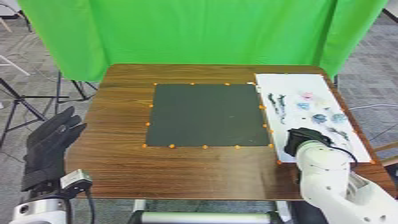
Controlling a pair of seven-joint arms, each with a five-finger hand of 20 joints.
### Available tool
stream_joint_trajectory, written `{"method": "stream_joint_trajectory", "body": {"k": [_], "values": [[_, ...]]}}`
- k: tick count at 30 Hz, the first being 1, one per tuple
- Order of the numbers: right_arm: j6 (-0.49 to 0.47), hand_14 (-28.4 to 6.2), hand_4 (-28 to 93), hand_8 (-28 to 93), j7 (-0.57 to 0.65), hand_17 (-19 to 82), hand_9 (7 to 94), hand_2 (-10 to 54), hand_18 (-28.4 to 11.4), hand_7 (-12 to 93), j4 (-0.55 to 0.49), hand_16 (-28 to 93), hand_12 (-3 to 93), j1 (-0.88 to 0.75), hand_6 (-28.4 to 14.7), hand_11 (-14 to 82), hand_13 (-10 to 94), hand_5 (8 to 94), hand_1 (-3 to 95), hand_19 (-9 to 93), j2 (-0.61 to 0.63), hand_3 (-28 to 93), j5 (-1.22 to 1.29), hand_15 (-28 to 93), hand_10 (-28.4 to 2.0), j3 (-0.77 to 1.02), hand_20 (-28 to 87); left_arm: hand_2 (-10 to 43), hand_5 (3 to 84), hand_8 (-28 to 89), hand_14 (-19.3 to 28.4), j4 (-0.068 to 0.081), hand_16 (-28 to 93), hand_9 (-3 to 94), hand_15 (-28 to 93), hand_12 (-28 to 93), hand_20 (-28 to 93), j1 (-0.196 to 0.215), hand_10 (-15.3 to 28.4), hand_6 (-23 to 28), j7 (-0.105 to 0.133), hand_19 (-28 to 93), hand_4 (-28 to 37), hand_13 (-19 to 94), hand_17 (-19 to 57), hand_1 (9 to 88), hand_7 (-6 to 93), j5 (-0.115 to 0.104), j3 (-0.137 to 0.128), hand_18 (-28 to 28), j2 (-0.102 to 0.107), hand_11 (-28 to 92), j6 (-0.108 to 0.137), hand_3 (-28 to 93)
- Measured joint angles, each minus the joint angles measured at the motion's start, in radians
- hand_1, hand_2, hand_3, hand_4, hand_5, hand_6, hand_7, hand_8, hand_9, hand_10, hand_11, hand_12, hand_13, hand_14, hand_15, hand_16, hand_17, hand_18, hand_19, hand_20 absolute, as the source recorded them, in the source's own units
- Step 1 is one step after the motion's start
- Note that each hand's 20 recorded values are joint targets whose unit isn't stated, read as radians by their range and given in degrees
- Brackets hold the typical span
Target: Arrange flowers
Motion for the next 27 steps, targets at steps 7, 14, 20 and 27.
{"method": "stream_joint_trajectory", "body": {"k": [7,14,20,27], "values": [[0.105,-4.9,-28,23,-0.070,54,80.3,2.5,-20.4,36,-0.002,25,28.8,-0.040,-5.0,54.8,82,76.2,52.3,93,0.040,75,-0.105,80,-14.9,-0.020,28,5.7,39.1,-11,25.9,-0.001,-17,32.6,61,5,1,0.000,19.0,10.0,-0.001,58,-20.5,21,-9.6,25.7,16.0,0.000,0.000,20.8,0.000,35,0.000,83],[0.228,-4.7,-28,23,-0.088,55,80.2,2.6,-20.2,37,-0.005,25,28.7,-0.071,-5.2,55.4,82,75.8,52.1,93,0.103,76,-0.130,81,-14.8,-0.034,29,5.7,39.1,-11,25.9,-0.002,-17,32.5,61,5,1,0.001,19.0,9.9,0.011,58,-20.6,21,-9.6,25.4,16.0,-0.005,0.003,20.8,-0.001,35,0.003,83],[0.305,-4.5,-28,23,-0.097,55,80.3,2.5,-20.1,38,0.001,25,28.6,-0.082,-5.3,55.7,83,75.6,52.1,93,0.164,76,-0.148,81,-14.6,-0.056,29,5.8,39.1,-11,25.9,-0.001,-17,32.6,61,6,1,0.001,18.9,9.9,0.030,58,-20.5,21,-9.6,25.4,16.1,-0.014,0.012,20.8,0.016,35,0.006,82],[0.391,-4.4,-28,22,-0.106,55,80.5,2.4,-19.9,39,-0.006,26,28.5,-0.069,-5.2,55.9,83,75.7,51.9,93,0.214,77,-0.167,81,-14.3,-0.081,29,5.8,39.1,-11,25.9,0.000,-17,32.5,61,6,1,-0.001,18.9,9.9,0.044,58,-20.5,21,-9.6,25.4,16.0,-0.025,0.020,20.8,0.031,35,0.012,82]]}}
